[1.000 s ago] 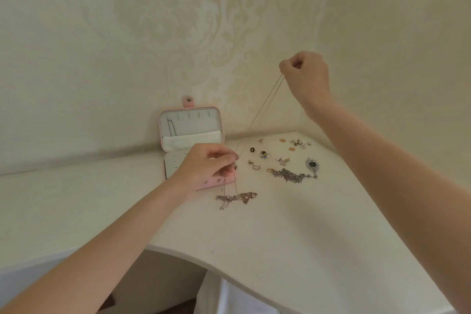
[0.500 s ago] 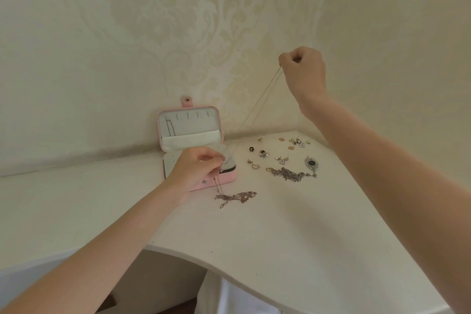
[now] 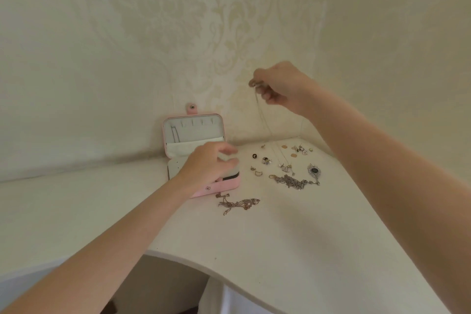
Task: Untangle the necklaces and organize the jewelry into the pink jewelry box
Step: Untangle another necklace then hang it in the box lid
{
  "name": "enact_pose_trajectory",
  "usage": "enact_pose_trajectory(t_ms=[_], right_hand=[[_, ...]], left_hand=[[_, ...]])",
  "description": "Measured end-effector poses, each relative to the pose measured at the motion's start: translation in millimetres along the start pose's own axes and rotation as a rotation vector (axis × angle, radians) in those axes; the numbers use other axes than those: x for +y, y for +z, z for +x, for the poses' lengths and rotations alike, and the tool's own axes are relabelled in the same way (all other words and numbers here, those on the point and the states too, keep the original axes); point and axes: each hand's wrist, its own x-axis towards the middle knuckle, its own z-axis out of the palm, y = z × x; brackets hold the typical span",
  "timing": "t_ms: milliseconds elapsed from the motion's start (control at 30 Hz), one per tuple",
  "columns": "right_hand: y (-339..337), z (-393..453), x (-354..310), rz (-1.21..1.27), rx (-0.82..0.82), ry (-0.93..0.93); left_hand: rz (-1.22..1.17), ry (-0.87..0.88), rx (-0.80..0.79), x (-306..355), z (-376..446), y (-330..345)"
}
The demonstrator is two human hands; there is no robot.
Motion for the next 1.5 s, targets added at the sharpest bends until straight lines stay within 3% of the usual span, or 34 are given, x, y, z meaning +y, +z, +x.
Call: enact_pose_trajectory(t_ms=[100,200,300,367,467,600,667,733,833,1067,1167,1267,1500], right_hand=[[0,-2,0,0.037,-0.133,0.043],[-3,-3,-2,0.061,-0.182,0.045],[-7,-6,-1,0.049,-0.357,0.025],[-5,-10,1,0.029,-0.511,0.021],[5,-11,7,-0.015,-0.575,0.036],[18,-11,11,-0.27,-0.67,0.015],[24,-7,12,-0.315,-0.612,-0.046],[29,3,15,-0.219,-0.506,-0.123],[43,19,19,0.133,-0.506,-0.146],[93,45,6,0.247,-0.731,-0.03],[98,62,3,0.139,-0.766,-0.005],[93,81,-2,-0.111,-0.769,-0.059],[101,120,-6,-0.689,-0.639,-0.188]], left_hand=[[-0.178,0.01,0.002,25,11,-2],[-0.528,-0.138,0.038,46,16,-7],[-0.964,-0.311,-0.125,56,16,-21],[-1.073,-0.317,-0.215,58,15,-32],[-0.992,-0.306,-0.171,54,12,-43],[-0.902,-0.291,-0.037,45,10,-55],[-0.905,-0.255,0.005,44,11,-65],[-0.885,-0.203,0.004,45,13,-76],[-0.759,-0.132,-0.037,44,18,-95],[-0.612,-0.103,-0.192,30,37,-134],[-0.587,-0.103,-0.16,14,48,-141],[-0.409,-0.076,-0.12,-6,61,-139],[-0.066,-0.015,0.008,-56,95,-107]])
